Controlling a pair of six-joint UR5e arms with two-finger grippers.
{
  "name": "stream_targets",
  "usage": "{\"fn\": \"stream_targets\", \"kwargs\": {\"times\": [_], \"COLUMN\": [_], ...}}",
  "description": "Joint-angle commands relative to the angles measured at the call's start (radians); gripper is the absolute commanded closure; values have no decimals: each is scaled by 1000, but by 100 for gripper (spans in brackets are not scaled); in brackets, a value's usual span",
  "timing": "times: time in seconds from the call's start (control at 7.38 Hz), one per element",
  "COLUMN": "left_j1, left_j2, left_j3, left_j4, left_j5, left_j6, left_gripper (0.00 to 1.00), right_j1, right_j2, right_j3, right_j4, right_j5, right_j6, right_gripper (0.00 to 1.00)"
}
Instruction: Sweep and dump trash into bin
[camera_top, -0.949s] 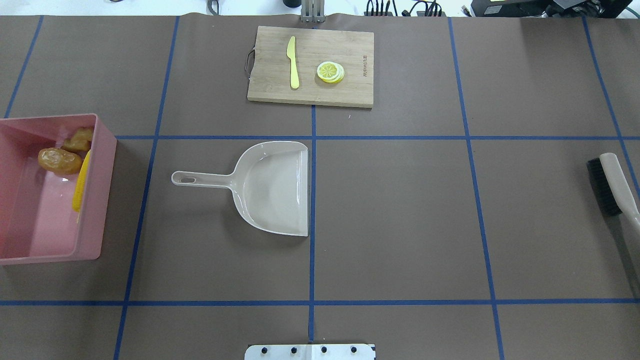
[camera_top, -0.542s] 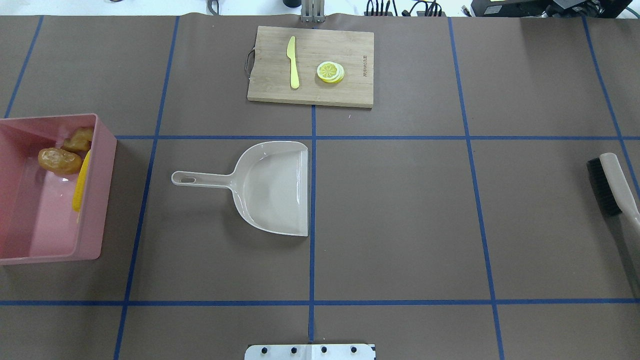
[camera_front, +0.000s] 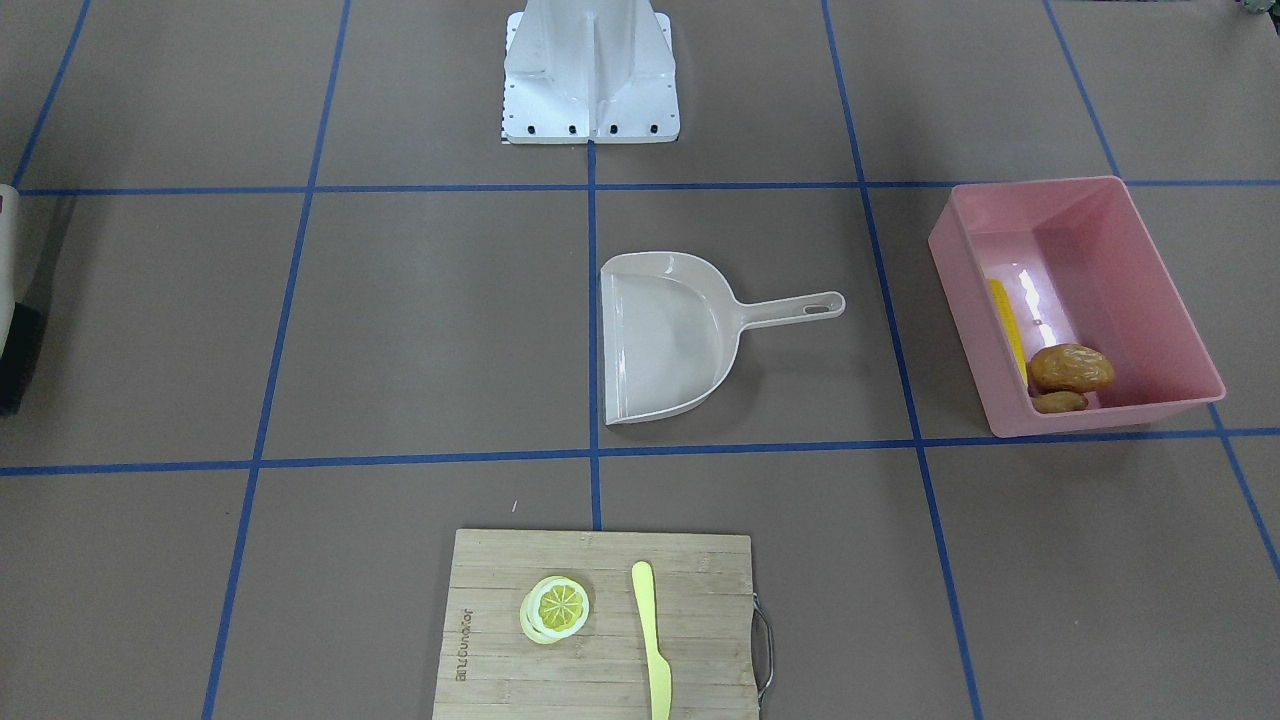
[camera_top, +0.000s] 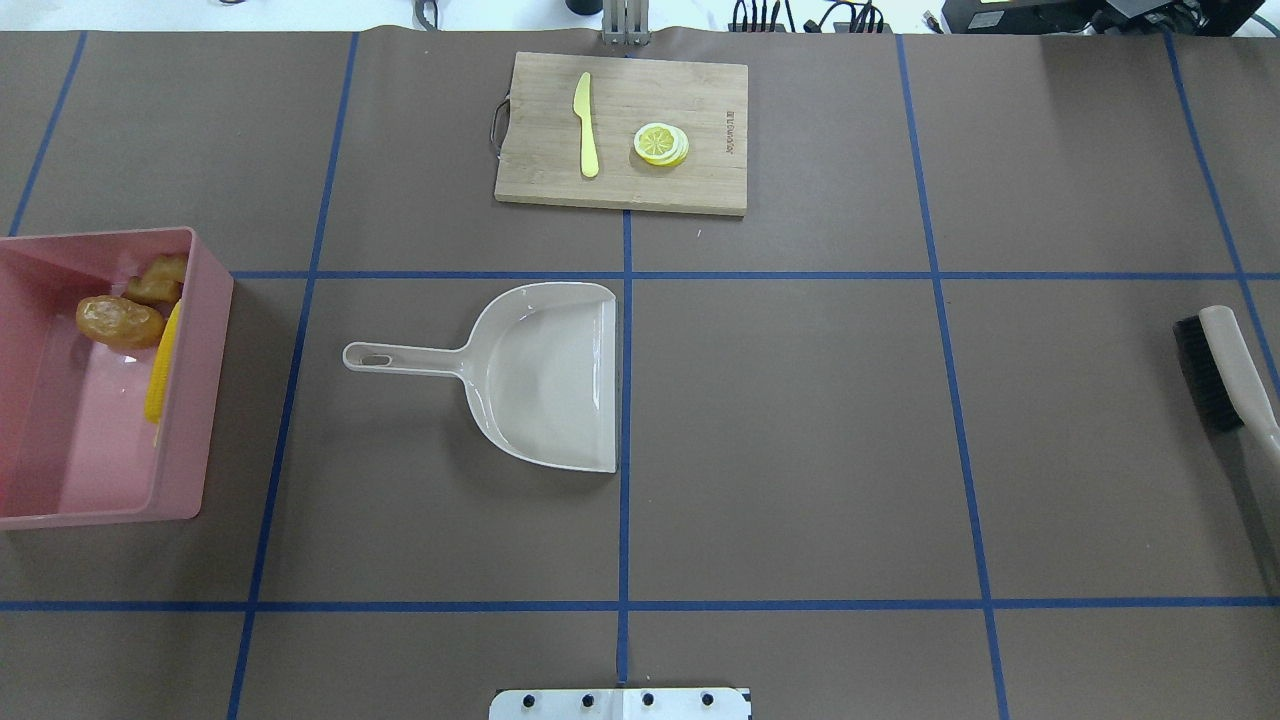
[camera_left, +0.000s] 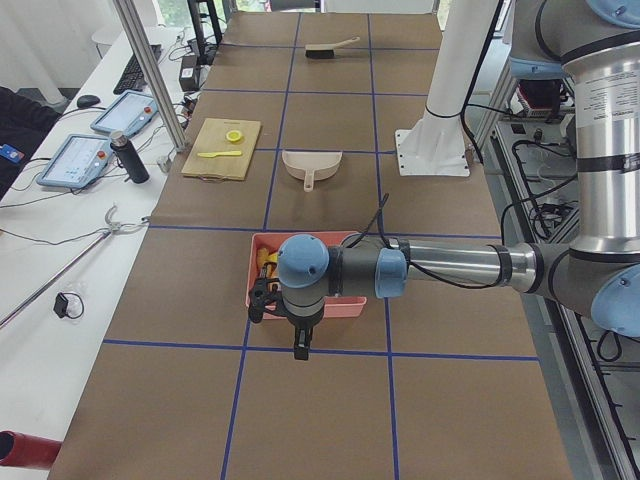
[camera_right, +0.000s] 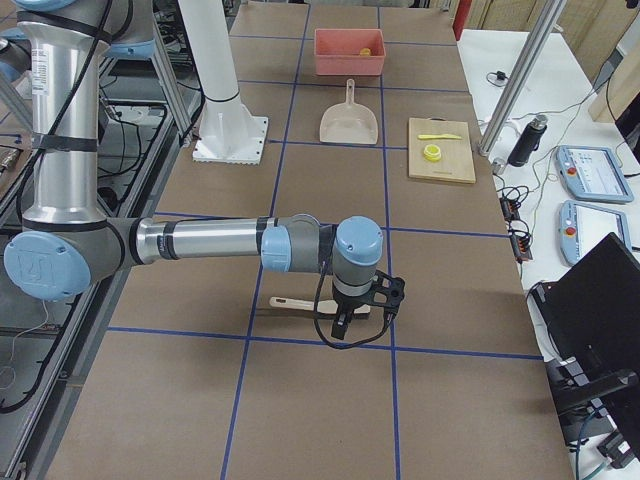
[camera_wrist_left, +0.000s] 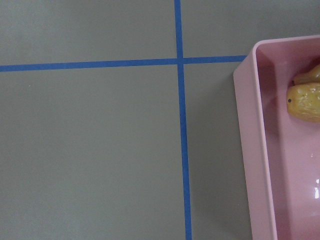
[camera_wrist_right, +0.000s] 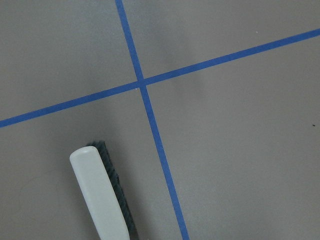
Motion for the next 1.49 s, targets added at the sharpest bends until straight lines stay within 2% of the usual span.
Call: {"fn": "stream_targets", "kwargs": {"times": [0.0, 1.36], "left_j1": [0, 2], "left_j2": [-3, -8], "left_j3": [-2, -2], "left_j4": [-1, -2], "left_j5": [2, 8], "left_j6": [0, 0], "left_gripper": [2, 2], "right_j1": [-2, -3], "right_j2": [2, 21], "right_j3": [2, 2], "right_j4": [0, 0], "right_j5": [0, 6], "right_j6": [1, 1], "right_gripper": [0, 0]}}
